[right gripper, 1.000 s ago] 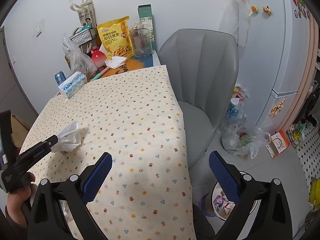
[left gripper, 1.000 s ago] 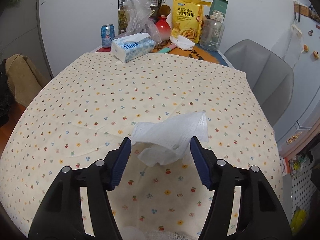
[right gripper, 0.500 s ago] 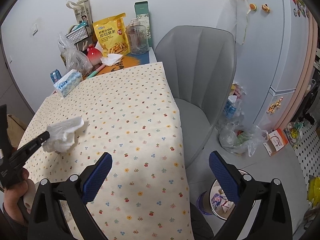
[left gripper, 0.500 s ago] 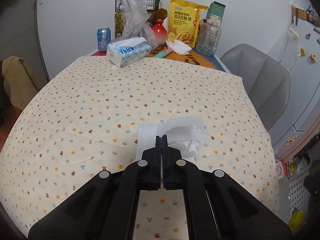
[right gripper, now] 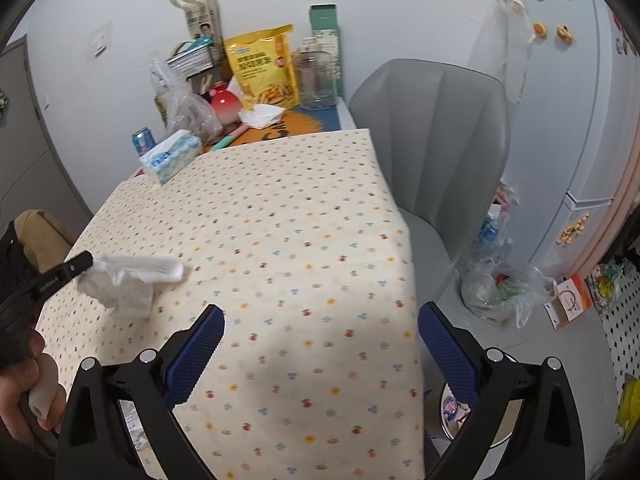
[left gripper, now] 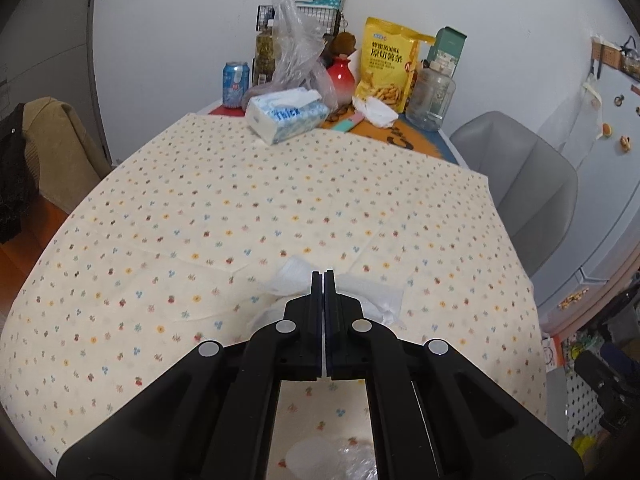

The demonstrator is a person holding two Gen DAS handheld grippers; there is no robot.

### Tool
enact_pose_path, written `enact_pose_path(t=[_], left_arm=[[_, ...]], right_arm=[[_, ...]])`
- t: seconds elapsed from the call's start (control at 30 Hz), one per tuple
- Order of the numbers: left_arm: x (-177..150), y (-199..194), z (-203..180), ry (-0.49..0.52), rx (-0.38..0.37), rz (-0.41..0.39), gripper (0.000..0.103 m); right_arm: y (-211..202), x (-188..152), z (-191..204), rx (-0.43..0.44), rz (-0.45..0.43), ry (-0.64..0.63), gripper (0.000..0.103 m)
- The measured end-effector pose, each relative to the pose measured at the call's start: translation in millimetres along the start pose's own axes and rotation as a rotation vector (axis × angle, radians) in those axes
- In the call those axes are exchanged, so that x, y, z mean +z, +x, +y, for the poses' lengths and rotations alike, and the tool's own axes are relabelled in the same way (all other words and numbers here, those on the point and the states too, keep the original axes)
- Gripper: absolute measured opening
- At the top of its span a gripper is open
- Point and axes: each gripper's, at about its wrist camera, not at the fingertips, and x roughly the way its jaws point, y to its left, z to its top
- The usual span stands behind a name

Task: Collect trash
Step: 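Grasp the white paper sheet with the right tool while the left tool holds the tissue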

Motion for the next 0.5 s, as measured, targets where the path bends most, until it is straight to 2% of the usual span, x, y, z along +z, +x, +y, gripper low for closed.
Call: enact_pose_path(t=[0.13, 0.33, 0.5], left_arm=[[-9.6, -1.4, 14.7, -0.027, 0.032, 0.008, 0.002], [-4.9, -19.9, 39.6, -0.079, 0.076, -0.046, 0.002], [-3.1, -30.7, 58.3, -0.111, 0.107, -0.078, 0.002]], right_arm=[[2.8, -5.0, 7.3, 0.013, 0.013, -0.011, 0.095], [5.1, -5.4, 19.3, 0.030, 0.021, -0.026, 0.095], [7.9, -3.1, 46.1, 0.066, 0.029, -0.077, 0.095]])
